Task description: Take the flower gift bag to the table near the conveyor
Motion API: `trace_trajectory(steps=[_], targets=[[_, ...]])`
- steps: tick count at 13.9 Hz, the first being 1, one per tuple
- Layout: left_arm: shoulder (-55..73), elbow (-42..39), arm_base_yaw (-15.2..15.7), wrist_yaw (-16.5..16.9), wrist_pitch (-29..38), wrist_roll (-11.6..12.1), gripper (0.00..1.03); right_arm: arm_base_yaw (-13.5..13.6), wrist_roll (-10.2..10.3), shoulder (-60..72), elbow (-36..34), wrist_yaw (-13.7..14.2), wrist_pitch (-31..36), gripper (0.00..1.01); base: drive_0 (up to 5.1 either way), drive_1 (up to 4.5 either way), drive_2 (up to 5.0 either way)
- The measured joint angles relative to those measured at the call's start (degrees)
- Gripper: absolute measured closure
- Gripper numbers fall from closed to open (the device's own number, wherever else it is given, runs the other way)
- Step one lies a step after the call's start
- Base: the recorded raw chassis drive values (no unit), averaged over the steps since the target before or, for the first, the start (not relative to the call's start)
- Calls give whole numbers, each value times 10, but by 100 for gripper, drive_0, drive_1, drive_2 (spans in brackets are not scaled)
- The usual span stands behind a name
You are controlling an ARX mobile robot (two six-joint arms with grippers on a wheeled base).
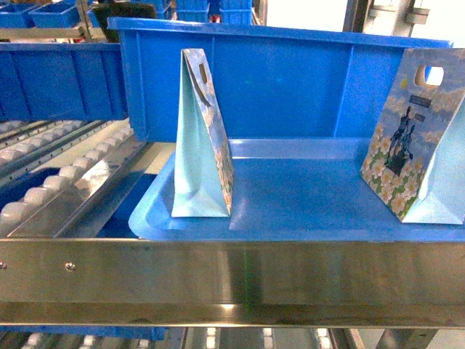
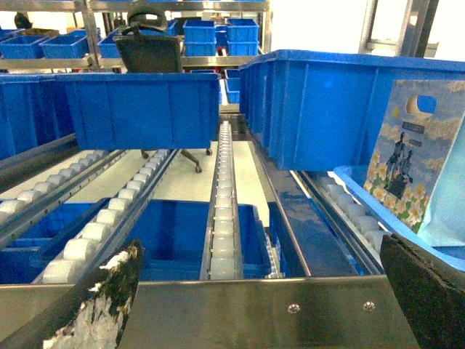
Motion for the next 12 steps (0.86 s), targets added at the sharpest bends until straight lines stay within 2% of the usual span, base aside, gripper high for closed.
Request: trace_trajectory(steps=[3,4,6,8,9,10,12], targets=[[0,0,0,0,0,0,5,0,0,0,0,0,0,3,0,0,0],[5,0,-5,-4,12,0,5,10,-2,7,1,10,15,3,0,0,0],[73,4,-32,-16,66,-2,5,62,-8,82,13,45,66,3,0,0,0],[198,48,-38,-20,140,-24,5,116,-11,173,62,90,126,3,0,0,0],[257,80,-49,-18,176,-30,5,128,-12,217,87,93,158,3,0,0,0],[319,117,-56,-11,202,-33,5,127,-13,264,108,96,182,3,0,0,0],[434,201,-53,7,202,-49,5,126,-10,371,166,92,206,3,0,0,0]])
